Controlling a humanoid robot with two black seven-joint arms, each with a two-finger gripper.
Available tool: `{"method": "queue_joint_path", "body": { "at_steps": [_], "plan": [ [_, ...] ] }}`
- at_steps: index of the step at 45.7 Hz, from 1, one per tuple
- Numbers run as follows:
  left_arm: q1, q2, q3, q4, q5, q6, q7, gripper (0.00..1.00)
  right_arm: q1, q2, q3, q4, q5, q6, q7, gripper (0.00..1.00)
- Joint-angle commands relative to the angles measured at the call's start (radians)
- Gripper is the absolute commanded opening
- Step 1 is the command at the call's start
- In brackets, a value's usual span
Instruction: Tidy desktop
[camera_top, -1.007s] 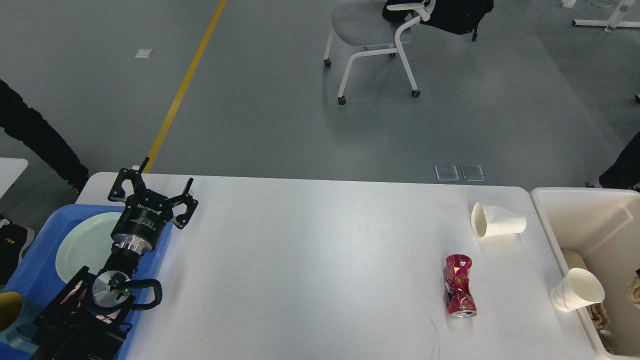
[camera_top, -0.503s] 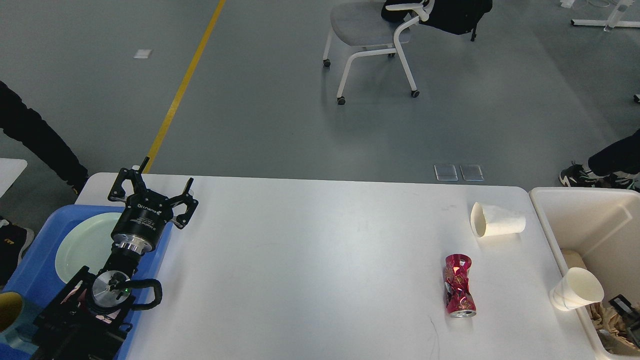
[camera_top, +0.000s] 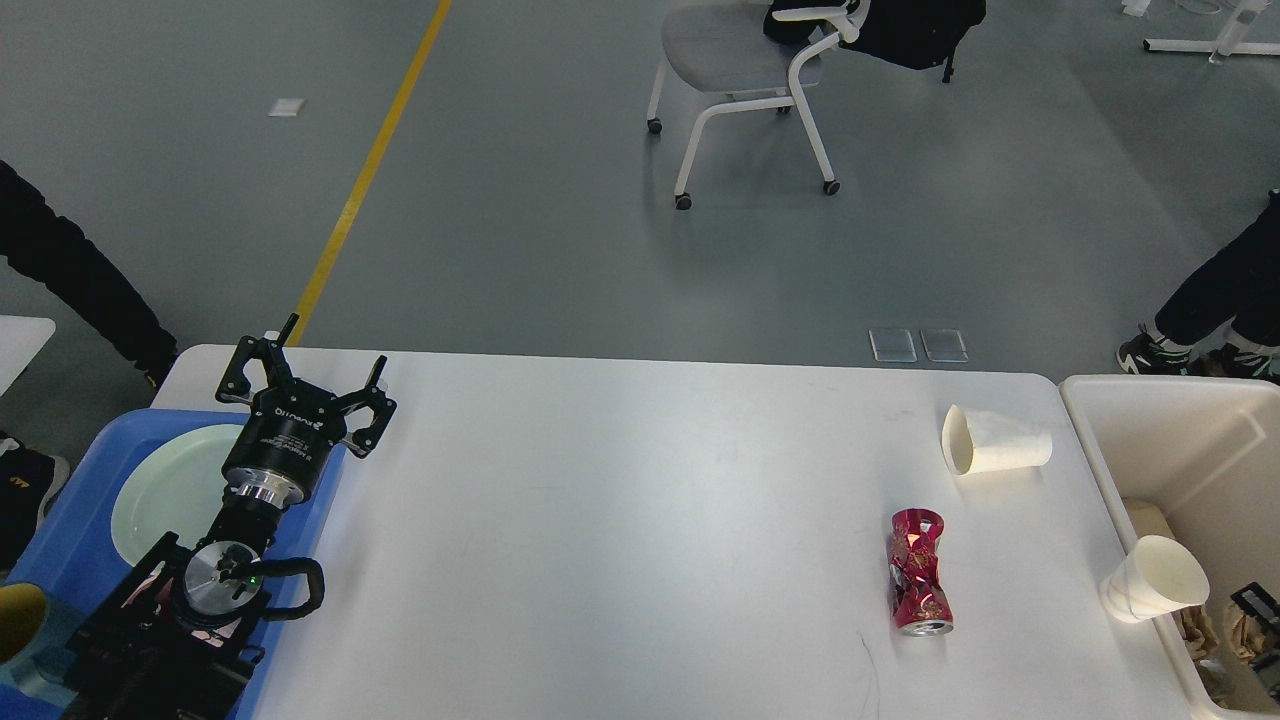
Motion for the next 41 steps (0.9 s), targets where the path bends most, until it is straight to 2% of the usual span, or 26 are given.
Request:
{"method": "queue_joint_path", "body": {
  "at_steps": [1,17,23,35,41],
  "plan": [
    [0.000,0.000,0.000,0.000,0.000,0.000,0.000,0.96,-0.003,0.001,0.000,0.001,-0.001,-0.002,0.003,1.00],
    [0.000,0.000,0.000,0.000,0.000,0.000,0.000,0.96,0.020,-0.014,-0.003,0.000,0.001,-0.002,0.001,1.00],
    [0.000,0.000,0.000,0.000,0.000,0.000,0.000,0.96,0.081,-0.076,-0.007,0.003,-0.001,0.004,0.003,1.00],
    [0.000,0.000,0.000,0.000,0.000,0.000,0.000,0.96,0.303,-0.221,-0.031,0.007,-0.019,0.084,0.000,1.00],
    [0.000,0.000,0.000,0.000,0.000,0.000,0.000,0.96,0.497,-0.268,-0.137,0.033,-0.050,0.151,-0.002,1.00]
  ]
}}
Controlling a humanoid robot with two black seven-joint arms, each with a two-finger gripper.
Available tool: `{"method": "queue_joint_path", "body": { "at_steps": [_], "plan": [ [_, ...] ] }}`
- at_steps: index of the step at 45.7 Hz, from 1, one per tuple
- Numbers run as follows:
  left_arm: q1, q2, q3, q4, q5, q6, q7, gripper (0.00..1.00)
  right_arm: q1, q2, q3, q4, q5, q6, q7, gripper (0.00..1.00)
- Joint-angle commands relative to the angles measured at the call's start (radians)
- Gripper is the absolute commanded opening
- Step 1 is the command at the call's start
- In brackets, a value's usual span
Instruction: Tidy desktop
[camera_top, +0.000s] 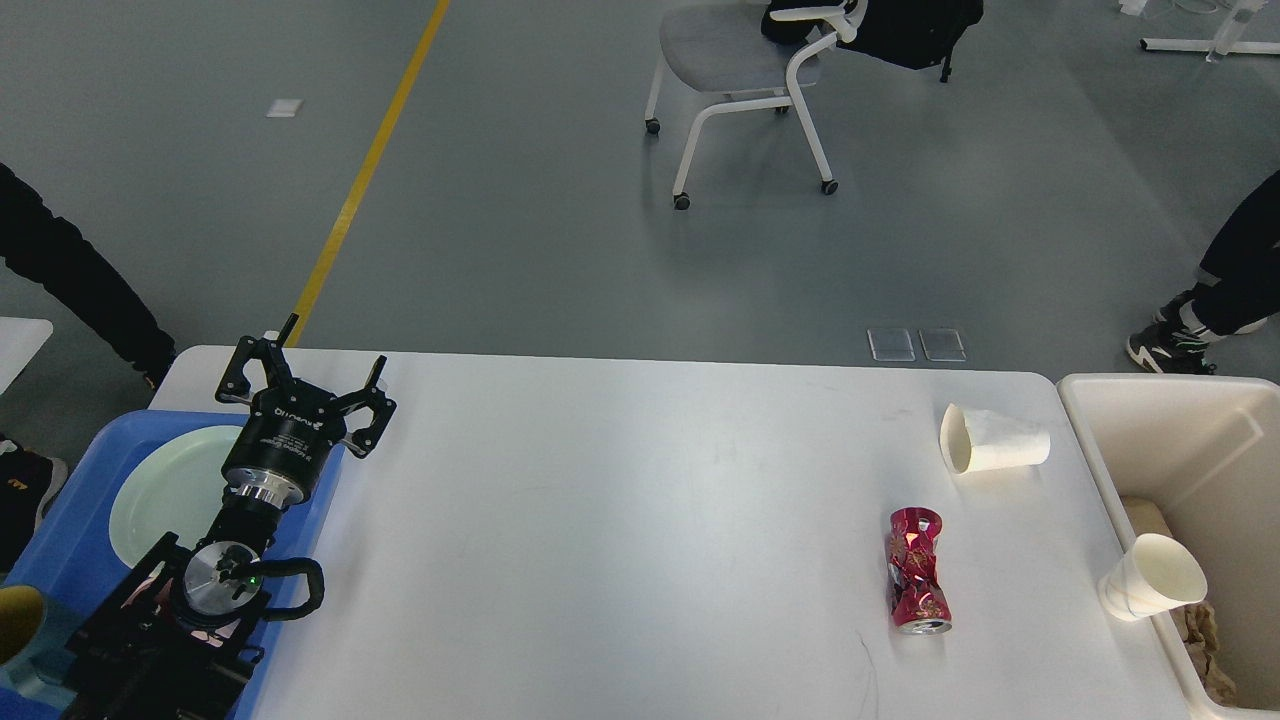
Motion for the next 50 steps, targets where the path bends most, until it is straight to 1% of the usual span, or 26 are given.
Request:
{"method": "queue_joint_path", "body": {
  "at_steps": [1,6,11,15,19,21,24,25,26,29,37,39,41,45,50],
  "plan": [
    [0.000,0.000,0.000,0.000,0.000,0.000,0.000,0.96,0.187,-0.034,-0.105,0.031,-0.033,0.062,-0.002,1.00],
    [0.000,0.000,0.000,0.000,0.000,0.000,0.000,0.96,0.336,-0.028,-0.202,0.093,-0.059,0.110,-0.003,1.00],
    [0.000,0.000,0.000,0.000,0.000,0.000,0.000,0.96,0.504,-0.007,-0.286,0.224,-0.112,0.147,-0.005,1.00],
    [0.000,0.000,0.000,0.000,0.000,0.000,0.000,0.96,0.633,0.010,-0.329,0.367,-0.160,0.150,-0.017,1.00],
    [0.000,0.000,0.000,0.000,0.000,0.000,0.000,0.96,0.773,0.027,-0.375,0.545,-0.210,0.156,-0.058,1.00],
    [0.000,0.000,0.000,0.000,0.000,0.000,0.000,0.96,0.846,0.038,-0.401,0.637,-0.235,0.171,-0.072,1.00],
    [0.000,0.000,0.000,0.000,0.000,0.000,0.000,0.96,0.954,0.064,-0.436,0.746,-0.264,0.211,-0.077,1.00],
    [0.000,0.000,0.000,0.000,0.000,0.000,0.000,0.96,0.986,0.073,-0.447,0.775,-0.267,0.231,-0.077,1.00],
    [0.000,0.000,0.000,0.000,0.000,0.000,0.000,0.96,1.033,0.088,-0.462,0.813,-0.269,0.272,-0.077,1.00],
    [0.000,0.000,0.000,0.000,0.000,0.000,0.000,0.96,1.110,0.122,-0.481,0.860,-0.270,0.380,-0.077,1.00],
    [0.000,0.000,0.000,0.000,0.000,0.000,0.000,0.96,1.267,0.231,-0.498,0.875,-0.263,0.784,-0.077,1.00],
    [0.000,0.000,0.000,0.000,0.000,0.000,0.000,0.96,1.299,0.245,-0.496,0.884,-0.260,0.873,-0.077,1.00],
    [0.000,0.000,0.000,0.000,0.000,0.000,0.000,0.96,1.330,0.249,-0.496,0.906,-0.257,0.940,-0.077,1.00],
    [0.000,0.000,0.000,0.000,0.000,0.000,0.000,0.96,1.417,0.249,-0.487,0.973,-0.254,0.946,-0.077,1.00],
    [0.000,0.000,0.000,0.000,0.000,0.000,0.000,0.96,1.578,0.246,-0.487,1.123,-0.254,0.946,-0.078,1.00]
  ]
}}
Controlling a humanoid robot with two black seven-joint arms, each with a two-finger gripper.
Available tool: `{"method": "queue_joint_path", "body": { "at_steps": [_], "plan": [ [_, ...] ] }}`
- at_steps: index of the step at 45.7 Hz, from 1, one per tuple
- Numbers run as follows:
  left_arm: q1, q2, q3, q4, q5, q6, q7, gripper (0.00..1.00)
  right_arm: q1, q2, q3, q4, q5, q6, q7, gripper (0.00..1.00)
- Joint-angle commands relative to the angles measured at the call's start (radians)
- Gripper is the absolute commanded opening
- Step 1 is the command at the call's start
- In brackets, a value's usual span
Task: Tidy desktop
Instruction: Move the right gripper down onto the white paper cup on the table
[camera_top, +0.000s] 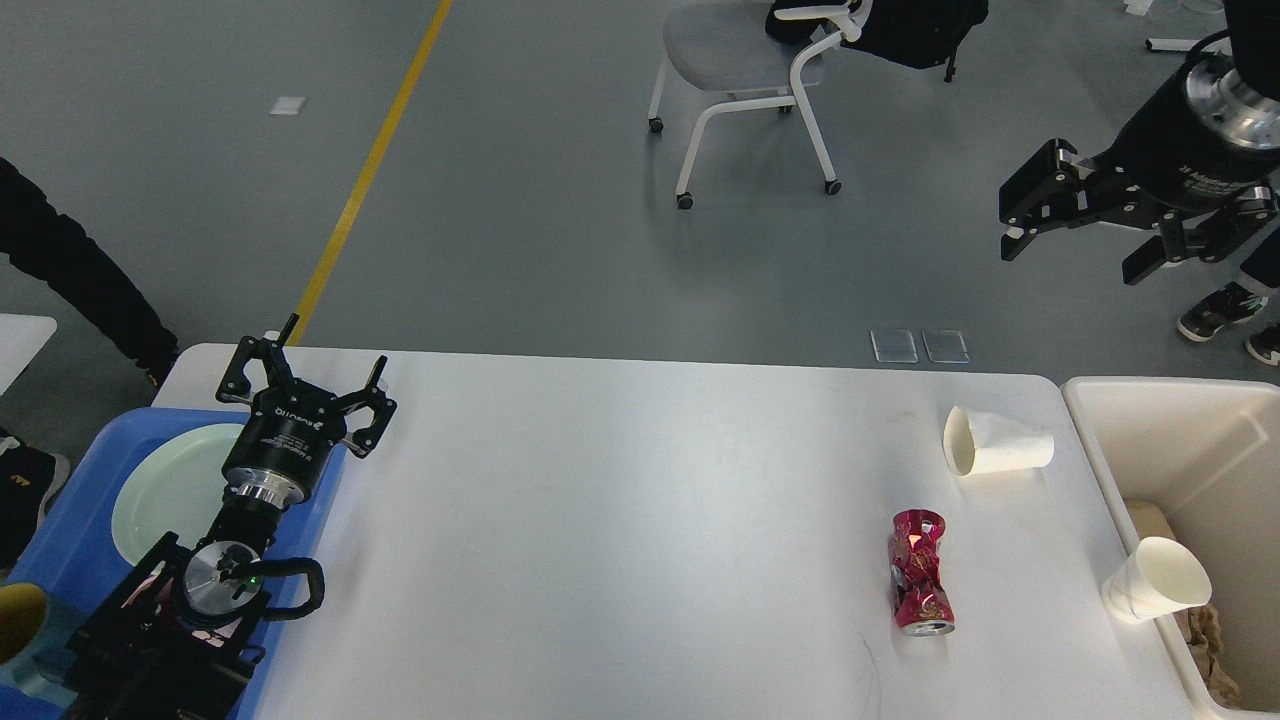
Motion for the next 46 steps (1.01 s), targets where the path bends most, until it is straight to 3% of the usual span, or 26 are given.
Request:
{"method": "queue_joint_path", "body": {
  "at_steps": [1,9,26,39,46],
  "plan": [
    [0.000,0.000,0.000,0.000,0.000,0.000,0.000,0.96,0.183,-0.002,0.000,0.158,0.001,0.008,-0.001,1.00],
    [0.000,0.000,0.000,0.000,0.000,0.000,0.000,0.96,0.342,-0.002,-0.005,0.262,0.001,0.008,-0.003,1.00],
    [0.000,0.000,0.000,0.000,0.000,0.000,0.000,0.96,0.329,-0.005,0.010,0.291,0.004,0.008,0.006,1.00],
    [0.000,0.000,0.000,0.000,0.000,0.000,0.000,0.96,0.057,-0.016,-0.003,0.213,0.162,0.002,0.005,1.00],
    [0.000,0.000,0.000,0.000,0.000,0.000,0.000,0.96,-0.216,-0.099,0.016,0.078,0.310,-0.229,0.000,1.00]
  ]
}}
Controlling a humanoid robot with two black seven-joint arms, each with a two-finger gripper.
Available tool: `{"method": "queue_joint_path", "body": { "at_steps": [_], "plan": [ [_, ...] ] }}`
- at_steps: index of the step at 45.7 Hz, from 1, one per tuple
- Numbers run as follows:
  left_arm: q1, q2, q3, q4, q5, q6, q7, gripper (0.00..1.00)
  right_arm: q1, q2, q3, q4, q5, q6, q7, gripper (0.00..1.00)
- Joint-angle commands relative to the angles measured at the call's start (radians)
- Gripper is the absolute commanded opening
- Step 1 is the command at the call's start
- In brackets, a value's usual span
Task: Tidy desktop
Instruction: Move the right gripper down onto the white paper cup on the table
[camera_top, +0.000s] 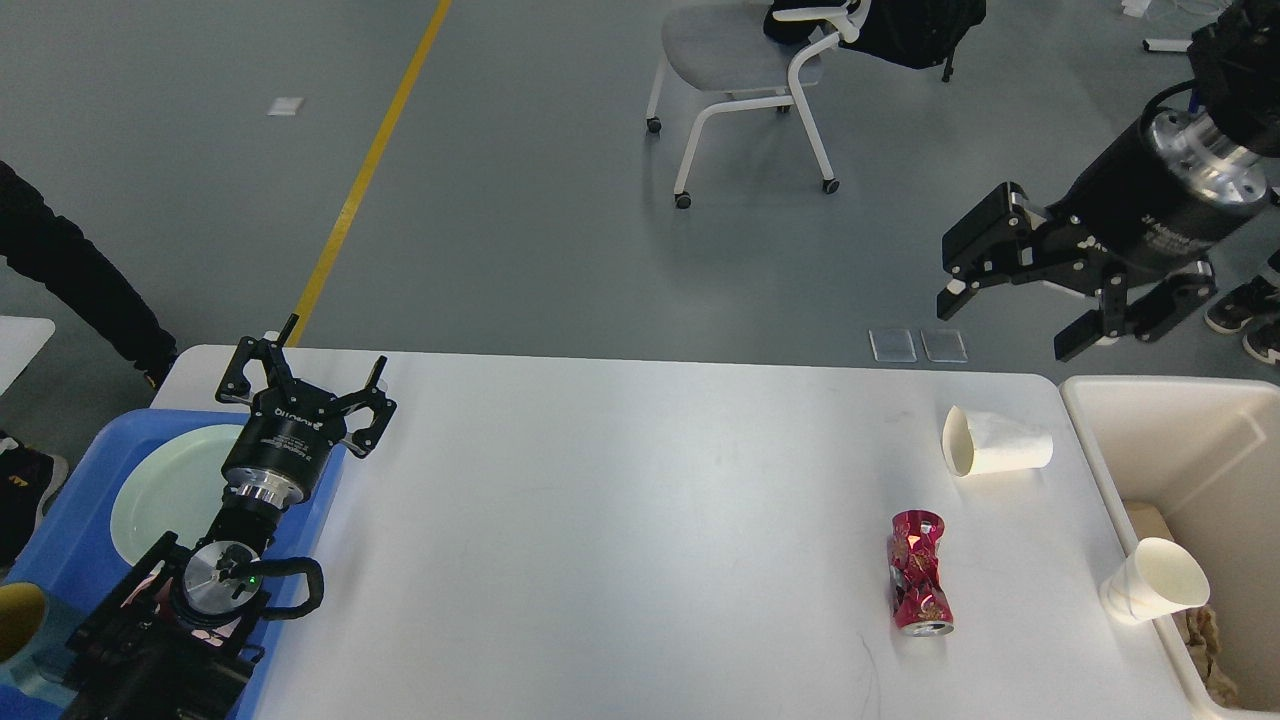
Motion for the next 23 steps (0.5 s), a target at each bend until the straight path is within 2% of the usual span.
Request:
{"method": "queue_joint_path", "body": {
  "at_steps": [1,6,14,23],
  "plan": [
    [0.000,0.000,0.000,0.000,0.000,0.000,0.000,0.96,-0.241,-0.055,0.012,-0.128,0.157,-0.170,-0.004,1.00],
    [0.000,0.000,0.000,0.000,0.000,0.000,0.000,0.96,-0.439,-0.058,0.049,-0.273,0.281,-0.223,-0.004,1.00],
    [0.000,0.000,0.000,0.000,0.000,0.000,0.000,0.96,-0.818,-0.046,0.279,-0.606,0.339,-0.232,-0.006,1.00],
    [0.000,0.000,0.000,0.000,0.000,0.000,0.000,0.96,-1.100,0.062,0.440,-0.895,0.336,-0.292,-0.006,1.00]
  ]
}}
